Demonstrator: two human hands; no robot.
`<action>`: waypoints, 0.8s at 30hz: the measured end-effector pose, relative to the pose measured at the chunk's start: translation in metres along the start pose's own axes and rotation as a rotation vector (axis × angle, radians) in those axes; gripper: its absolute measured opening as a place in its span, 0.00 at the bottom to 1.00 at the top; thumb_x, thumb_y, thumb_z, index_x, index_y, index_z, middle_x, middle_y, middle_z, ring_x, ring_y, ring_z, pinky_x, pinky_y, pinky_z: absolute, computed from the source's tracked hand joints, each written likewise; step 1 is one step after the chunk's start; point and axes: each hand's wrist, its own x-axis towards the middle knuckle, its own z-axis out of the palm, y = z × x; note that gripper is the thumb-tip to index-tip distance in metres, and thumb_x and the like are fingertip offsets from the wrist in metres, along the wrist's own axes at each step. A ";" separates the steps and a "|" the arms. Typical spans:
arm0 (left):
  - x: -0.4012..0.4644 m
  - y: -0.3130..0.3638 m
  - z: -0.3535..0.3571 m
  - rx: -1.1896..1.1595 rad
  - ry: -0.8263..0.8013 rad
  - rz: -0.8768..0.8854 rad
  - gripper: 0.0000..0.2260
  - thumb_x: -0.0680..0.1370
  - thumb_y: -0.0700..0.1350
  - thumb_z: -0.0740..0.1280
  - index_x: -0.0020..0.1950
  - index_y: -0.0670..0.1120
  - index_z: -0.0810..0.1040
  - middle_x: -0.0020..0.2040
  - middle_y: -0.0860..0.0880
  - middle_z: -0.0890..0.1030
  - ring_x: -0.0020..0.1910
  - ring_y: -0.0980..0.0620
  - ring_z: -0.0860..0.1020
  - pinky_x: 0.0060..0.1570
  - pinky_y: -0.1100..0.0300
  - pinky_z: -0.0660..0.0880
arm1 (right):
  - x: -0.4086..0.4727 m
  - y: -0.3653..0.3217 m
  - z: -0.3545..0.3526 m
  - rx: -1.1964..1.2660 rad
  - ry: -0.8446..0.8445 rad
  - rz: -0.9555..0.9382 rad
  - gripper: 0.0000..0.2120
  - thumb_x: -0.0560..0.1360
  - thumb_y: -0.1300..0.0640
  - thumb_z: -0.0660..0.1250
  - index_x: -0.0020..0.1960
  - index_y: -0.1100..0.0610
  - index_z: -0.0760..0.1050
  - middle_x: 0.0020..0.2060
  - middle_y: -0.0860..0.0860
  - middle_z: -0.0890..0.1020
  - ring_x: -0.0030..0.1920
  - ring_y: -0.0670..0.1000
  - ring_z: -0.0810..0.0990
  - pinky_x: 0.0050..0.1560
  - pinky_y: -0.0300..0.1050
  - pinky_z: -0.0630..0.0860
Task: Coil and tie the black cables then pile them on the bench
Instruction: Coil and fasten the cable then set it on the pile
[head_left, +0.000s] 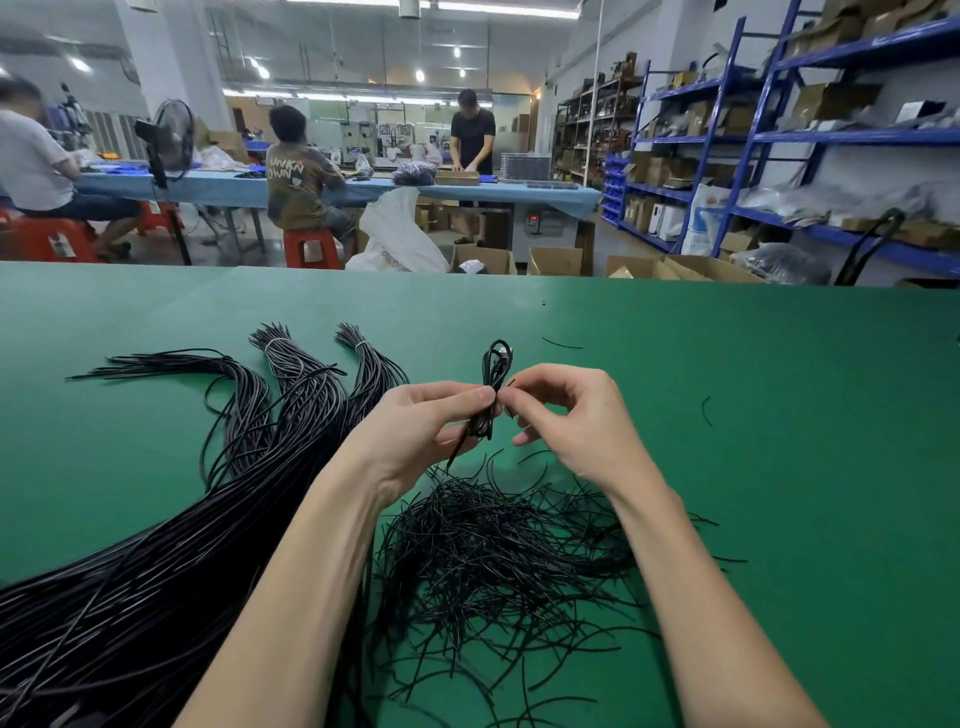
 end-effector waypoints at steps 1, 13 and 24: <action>0.000 0.000 0.000 0.017 -0.009 0.008 0.08 0.76 0.40 0.72 0.53 0.37 0.84 0.43 0.45 0.86 0.36 0.55 0.81 0.37 0.65 0.78 | 0.001 0.000 0.000 -0.022 -0.005 -0.001 0.05 0.77 0.56 0.74 0.43 0.51 0.84 0.36 0.47 0.86 0.33 0.50 0.85 0.37 0.48 0.84; 0.004 -0.022 0.002 0.873 0.124 0.939 0.09 0.72 0.33 0.75 0.45 0.45 0.83 0.46 0.53 0.86 0.47 0.60 0.83 0.53 0.70 0.75 | 0.004 0.009 0.000 0.483 -0.128 0.426 0.11 0.79 0.65 0.69 0.40 0.58 0.84 0.32 0.50 0.79 0.32 0.45 0.75 0.33 0.35 0.76; 0.012 -0.021 -0.005 -0.016 0.011 -0.049 0.15 0.78 0.48 0.71 0.56 0.36 0.81 0.45 0.46 0.84 0.36 0.55 0.80 0.34 0.65 0.76 | -0.001 0.014 0.009 -0.082 0.130 -0.081 0.07 0.78 0.59 0.72 0.43 0.50 0.82 0.37 0.43 0.83 0.38 0.43 0.81 0.33 0.42 0.82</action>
